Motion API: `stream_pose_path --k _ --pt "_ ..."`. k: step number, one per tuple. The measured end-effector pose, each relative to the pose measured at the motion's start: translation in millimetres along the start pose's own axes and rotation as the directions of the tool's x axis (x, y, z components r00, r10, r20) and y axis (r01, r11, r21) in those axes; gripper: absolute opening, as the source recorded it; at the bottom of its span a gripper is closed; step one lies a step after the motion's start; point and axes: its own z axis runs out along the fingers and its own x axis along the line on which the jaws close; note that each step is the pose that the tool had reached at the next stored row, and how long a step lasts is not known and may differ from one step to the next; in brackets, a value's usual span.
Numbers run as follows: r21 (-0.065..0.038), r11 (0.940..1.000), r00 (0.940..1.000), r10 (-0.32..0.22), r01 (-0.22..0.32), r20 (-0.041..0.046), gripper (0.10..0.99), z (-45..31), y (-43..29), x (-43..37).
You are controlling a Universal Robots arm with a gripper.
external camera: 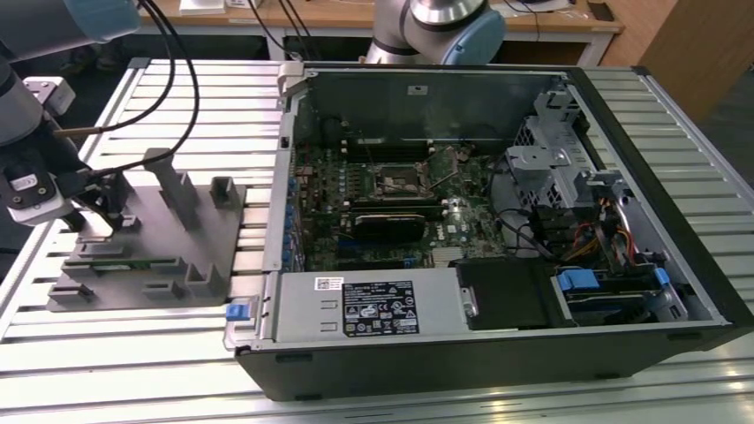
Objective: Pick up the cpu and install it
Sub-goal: 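Pick up the cpu and move it towards the insertion slot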
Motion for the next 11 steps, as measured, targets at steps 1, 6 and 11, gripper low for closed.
stream_pose_path --k 1,6,11 --pt "0.000 1.0000 1.0000 0.000 0.000 0.0000 0.533 -0.1 0.0 0.0" --pt "0.000 1.0000 1.0000 0.000 0.000 -0.0001 0.533 -2.3 0.1 0.0" --pt "0.000 1.0000 1.0000 0.000 0.000 -0.0002 0.533 -5.7 0.2 0.0"
